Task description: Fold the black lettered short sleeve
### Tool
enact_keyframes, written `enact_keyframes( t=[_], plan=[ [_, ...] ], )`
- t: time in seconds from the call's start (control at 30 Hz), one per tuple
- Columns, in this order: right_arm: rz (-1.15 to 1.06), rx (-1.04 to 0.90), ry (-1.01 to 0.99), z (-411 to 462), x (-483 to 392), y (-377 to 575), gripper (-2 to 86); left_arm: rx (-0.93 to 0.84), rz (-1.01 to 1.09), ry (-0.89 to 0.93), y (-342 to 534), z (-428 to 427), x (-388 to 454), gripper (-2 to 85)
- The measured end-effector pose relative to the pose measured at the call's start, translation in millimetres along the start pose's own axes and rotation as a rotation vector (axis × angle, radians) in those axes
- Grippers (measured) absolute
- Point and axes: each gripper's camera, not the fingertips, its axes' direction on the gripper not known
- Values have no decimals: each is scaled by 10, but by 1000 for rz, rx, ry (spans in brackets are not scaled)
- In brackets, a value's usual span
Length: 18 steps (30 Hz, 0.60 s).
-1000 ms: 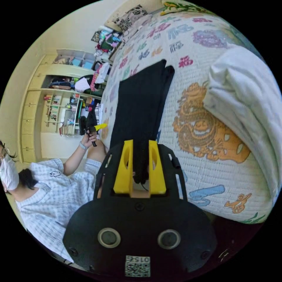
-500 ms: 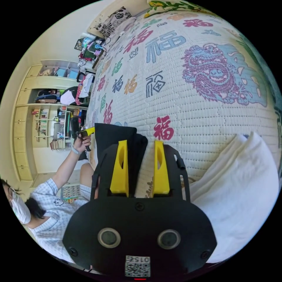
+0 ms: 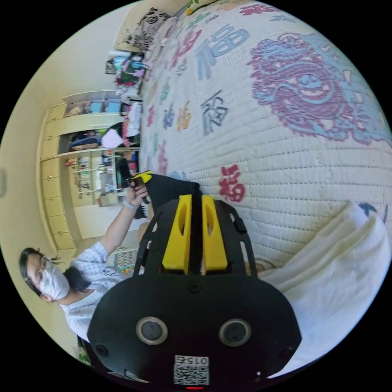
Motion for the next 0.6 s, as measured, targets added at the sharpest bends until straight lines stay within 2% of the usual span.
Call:
enact_keyframes(
  t=[0.1,0.33,0.43,0.6],
  plan=[
    [-15,5,53,100,-82,37,39,-25,84,-83,55,-21,294,1],
    [-154,64,33,83,-442,352,28,-52,205,-110,258,-94,905,-6],
    [-258,86,37,86,-700,647,26,-42,310,-120,504,-130,1304,-7],
    [-423,94,35,284,-1022,1438,24,-27,555,-144,1380,-69,2174,-8]
  ],
)
